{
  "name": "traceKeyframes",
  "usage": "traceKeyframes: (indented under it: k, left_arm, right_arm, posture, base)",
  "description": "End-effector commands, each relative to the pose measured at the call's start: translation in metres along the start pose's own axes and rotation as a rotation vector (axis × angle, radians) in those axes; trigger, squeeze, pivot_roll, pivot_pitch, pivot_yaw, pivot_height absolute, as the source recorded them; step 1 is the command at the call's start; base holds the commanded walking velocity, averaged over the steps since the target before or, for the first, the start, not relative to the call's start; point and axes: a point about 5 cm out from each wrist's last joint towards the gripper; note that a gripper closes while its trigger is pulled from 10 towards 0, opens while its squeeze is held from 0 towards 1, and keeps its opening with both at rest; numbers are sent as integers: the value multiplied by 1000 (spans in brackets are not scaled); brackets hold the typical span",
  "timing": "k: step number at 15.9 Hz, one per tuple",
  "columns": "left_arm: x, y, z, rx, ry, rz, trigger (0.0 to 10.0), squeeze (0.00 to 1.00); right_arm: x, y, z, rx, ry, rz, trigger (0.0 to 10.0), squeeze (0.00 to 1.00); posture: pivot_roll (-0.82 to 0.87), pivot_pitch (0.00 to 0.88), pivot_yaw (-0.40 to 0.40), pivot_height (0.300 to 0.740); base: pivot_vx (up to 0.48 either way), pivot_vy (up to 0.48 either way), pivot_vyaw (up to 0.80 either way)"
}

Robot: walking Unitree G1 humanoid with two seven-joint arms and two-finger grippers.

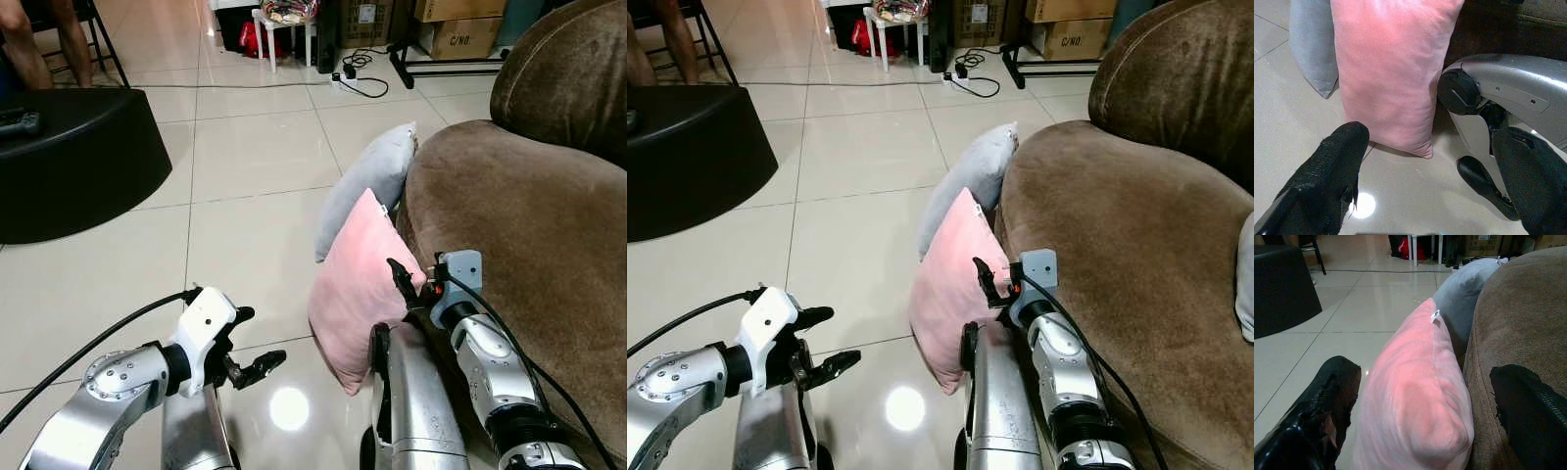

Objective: Move the pillow to the sofa from floor

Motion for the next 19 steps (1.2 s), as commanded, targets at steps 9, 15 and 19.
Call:
traceKeyframes:
  k: [9,15,19]
  left_arm:
    - [2,0,0,1,0,-15,10000,0]
    - [34,44,9,633,-320,7,10000,0]
    - [40,44,5,657,-352,-17,10000,0]
  right_arm:
    - [1,-1,1,12,-2,8,10000,0]
    - [42,29,22,-52,-136,-132,10000,0]
    - [50,31,27,-67,-124,-153,10000,0]
  posture:
    - [-169,0,128,405]
    - [-158,0,0,450]
    - [-170,0,0,475]
  base:
    - [0,0,0]
    - [0,0,0]
    - [0,0,0]
Point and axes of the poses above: a point about 5 cm out from each wrist's last joint towards the gripper, its own z axis pointing back from the gripper into the wrist, its own x axis along the axis of the wrist's last joint, y = z × x, and after that the axes turned 3 degrees about z, right-handed
